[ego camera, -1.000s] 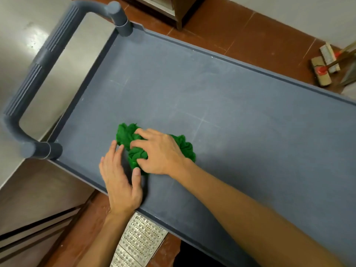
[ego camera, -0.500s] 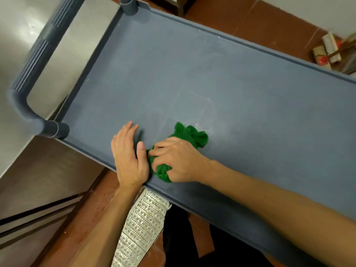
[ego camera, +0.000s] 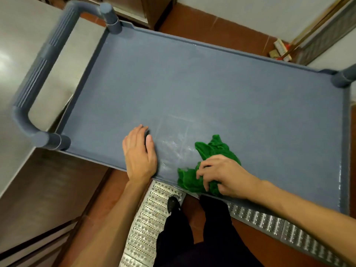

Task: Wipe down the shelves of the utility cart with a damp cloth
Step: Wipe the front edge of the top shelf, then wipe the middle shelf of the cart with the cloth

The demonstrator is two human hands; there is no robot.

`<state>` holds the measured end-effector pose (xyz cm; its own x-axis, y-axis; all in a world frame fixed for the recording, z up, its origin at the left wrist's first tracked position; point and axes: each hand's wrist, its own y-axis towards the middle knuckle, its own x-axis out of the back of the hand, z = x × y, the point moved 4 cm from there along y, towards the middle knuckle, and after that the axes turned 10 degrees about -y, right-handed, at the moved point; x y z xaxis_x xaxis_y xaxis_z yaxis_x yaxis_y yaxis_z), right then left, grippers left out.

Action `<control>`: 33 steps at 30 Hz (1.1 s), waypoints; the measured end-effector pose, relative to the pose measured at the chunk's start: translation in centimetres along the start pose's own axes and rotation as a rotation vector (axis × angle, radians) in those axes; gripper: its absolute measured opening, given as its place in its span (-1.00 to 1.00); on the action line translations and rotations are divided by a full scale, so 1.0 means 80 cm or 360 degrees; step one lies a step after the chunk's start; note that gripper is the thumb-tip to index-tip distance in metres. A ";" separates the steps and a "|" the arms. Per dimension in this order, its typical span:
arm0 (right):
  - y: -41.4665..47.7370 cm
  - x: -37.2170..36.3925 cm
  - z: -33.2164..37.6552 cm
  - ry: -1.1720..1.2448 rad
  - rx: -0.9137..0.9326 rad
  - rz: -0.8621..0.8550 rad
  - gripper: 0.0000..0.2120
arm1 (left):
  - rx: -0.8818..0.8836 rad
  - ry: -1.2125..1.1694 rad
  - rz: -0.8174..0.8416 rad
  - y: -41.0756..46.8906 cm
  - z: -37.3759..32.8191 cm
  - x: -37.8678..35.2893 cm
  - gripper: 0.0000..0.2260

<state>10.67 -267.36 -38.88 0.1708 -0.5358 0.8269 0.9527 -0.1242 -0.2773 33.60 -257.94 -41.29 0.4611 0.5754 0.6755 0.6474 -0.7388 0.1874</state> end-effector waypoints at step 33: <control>-0.206 0.061 0.089 0.0288 -0.0770 -0.1162 -0.33 | -0.0669 -0.0602 0.1015 -0.137 -0.193 -0.016 -0.54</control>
<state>-2.40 -261.98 -26.83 -0.5181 -0.3036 0.7996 0.5911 -0.8028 0.0781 16.51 -256.01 -33.22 0.8812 0.0279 0.4719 -0.0498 -0.9872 0.1514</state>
